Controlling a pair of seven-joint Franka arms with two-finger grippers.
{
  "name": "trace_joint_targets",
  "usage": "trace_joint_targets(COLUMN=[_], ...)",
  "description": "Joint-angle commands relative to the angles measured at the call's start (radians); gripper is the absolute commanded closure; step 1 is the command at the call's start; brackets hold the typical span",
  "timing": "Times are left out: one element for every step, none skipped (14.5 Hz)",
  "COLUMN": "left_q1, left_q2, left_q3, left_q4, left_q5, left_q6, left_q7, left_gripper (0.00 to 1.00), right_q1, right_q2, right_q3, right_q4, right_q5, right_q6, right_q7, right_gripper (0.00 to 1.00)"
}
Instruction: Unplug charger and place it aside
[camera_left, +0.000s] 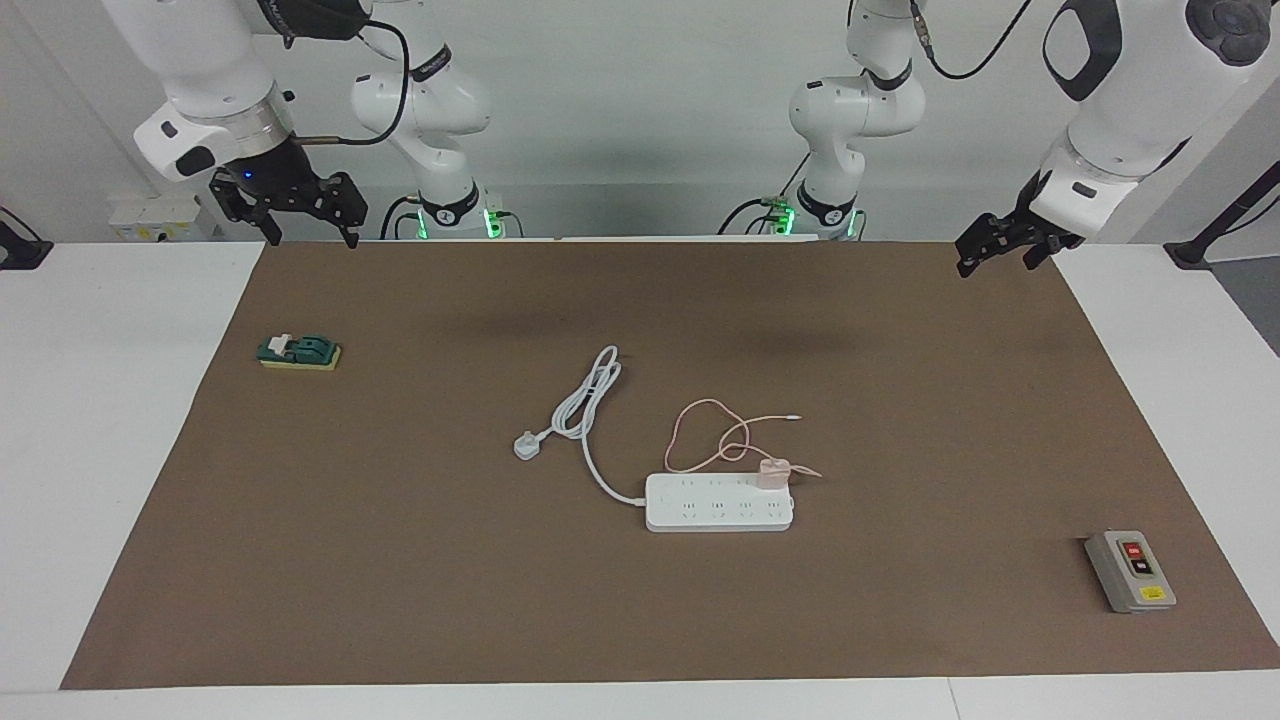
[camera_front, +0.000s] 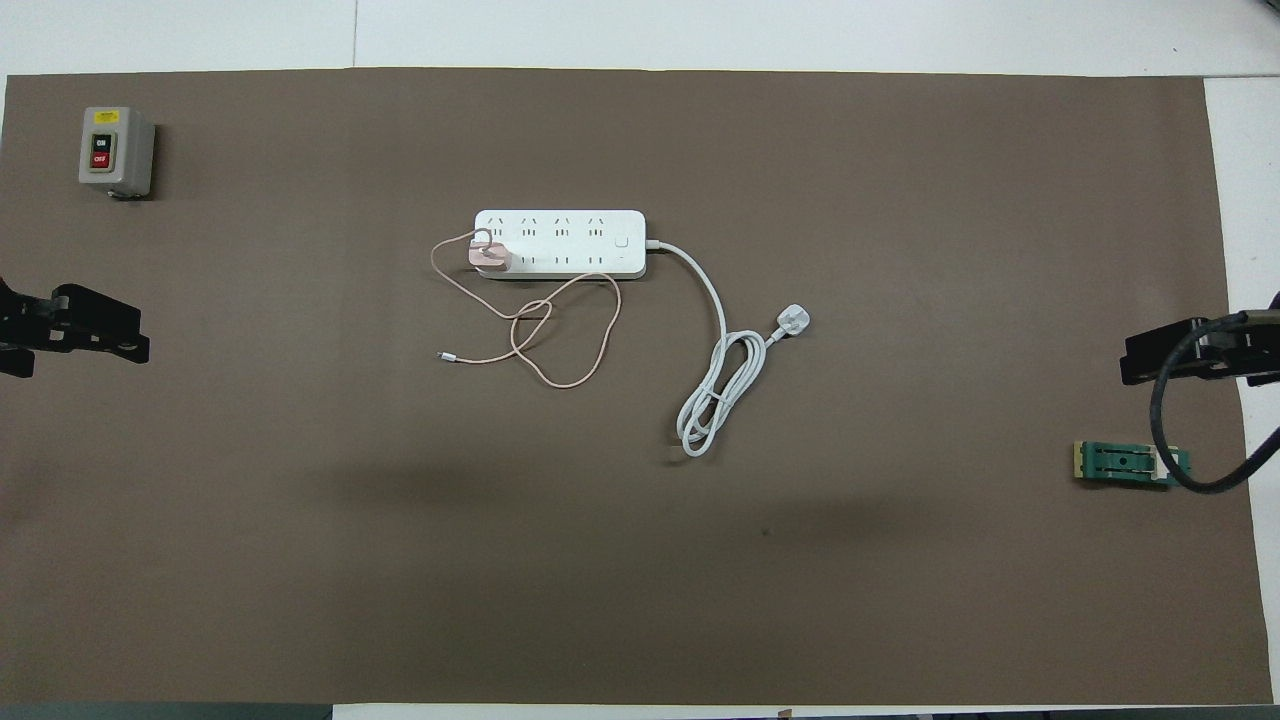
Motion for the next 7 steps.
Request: trace_joint_targets(left_q1=[0.002,0.002,0.002,0.001,0.001,-0.001,-0.001], left_q2=[0.014,0.014,0.012,0.012,0.012,0.012,0.012], left_q3=[-0.002,-0.002,-0.002,0.001,0.001,0.002,0.002], left_q4=[0.016,0.018,0.018,0.018,0.016,0.016,0.015], left_q5=[0.003,0.003,0.003,0.003,0.003,0.003,0.003], left_q6=[0.008,0.008,0.008,0.008,0.006,0.008,0.006], left_q7=[0.003,0.003,0.003,0.003,0.006,0.007,0.007], left_gripper=[0.00,0.00,0.00,0.00,0.00,0.00,0.00], right_q1=[-0.011,-0.011,-0.011,-0.011,-0.011,-0.011,-0.011], right_q2=[-0.010,-0.010,-0.010,-0.010,-0.010,-0.010,-0.010], right_q3=[0.007,0.007,0.007,0.007,0.007,0.007,0.007], right_q4=[-0.010,-0.010,-0.010,-0.010,-0.010,-0.010,-0.010], right_q5=[-0.008,-0.008,-0.008,-0.008,-0.008,-0.008,-0.006], right_q6=[-0.002,-0.002,-0.002,-0.002,-0.002,-0.002,-0.002], right_q7=[-0.005,-0.005,-0.005,-0.005,-0.005,-0.005,-0.005], right_gripper=[0.00,0.00,0.00,0.00,0.00,0.00,0.00])
